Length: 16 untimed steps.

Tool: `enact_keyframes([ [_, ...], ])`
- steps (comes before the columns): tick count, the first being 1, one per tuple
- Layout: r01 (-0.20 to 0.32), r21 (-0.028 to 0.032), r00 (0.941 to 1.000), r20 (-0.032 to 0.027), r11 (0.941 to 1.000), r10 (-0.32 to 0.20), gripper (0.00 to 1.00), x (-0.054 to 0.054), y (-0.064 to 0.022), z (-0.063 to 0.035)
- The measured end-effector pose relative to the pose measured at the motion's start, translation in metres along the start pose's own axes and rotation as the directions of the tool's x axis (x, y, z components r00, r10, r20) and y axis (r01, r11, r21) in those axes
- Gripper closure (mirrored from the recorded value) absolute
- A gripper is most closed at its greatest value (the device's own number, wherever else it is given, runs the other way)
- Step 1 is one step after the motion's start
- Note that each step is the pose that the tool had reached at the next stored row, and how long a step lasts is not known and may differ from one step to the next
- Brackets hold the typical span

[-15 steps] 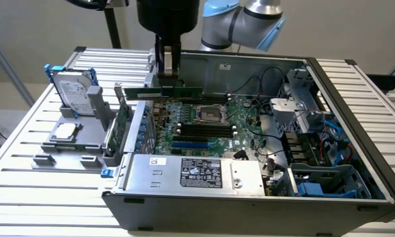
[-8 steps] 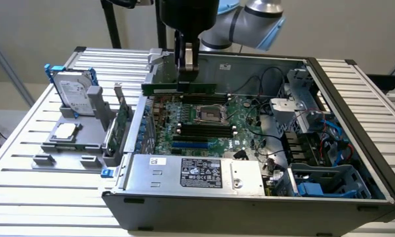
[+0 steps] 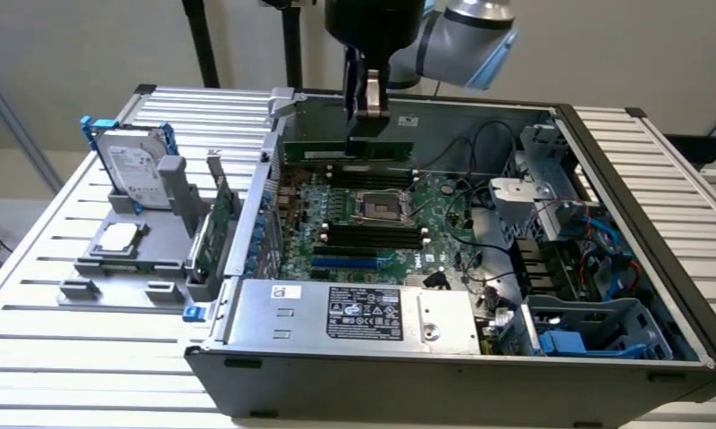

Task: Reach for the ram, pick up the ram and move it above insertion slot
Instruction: 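Pick up the ram and move it above insertion slot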

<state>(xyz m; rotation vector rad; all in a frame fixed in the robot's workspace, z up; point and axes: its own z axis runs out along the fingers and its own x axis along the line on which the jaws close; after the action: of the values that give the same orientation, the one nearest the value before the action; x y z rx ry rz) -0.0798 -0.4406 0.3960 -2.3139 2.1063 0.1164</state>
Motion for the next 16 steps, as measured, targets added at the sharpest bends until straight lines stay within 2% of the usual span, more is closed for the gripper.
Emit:
enact_keyframes([
  [7, -0.013, 0.0008, 0.9999, -0.0001, 0.9999, 0.013, 0.87, -0.005, -0.0189, 0.0025],
  [16, -0.056, 0.0034, 0.9984, 0.0017, 0.9984, 0.056, 0.87, -0.007, -0.0330, 0.0053],
])
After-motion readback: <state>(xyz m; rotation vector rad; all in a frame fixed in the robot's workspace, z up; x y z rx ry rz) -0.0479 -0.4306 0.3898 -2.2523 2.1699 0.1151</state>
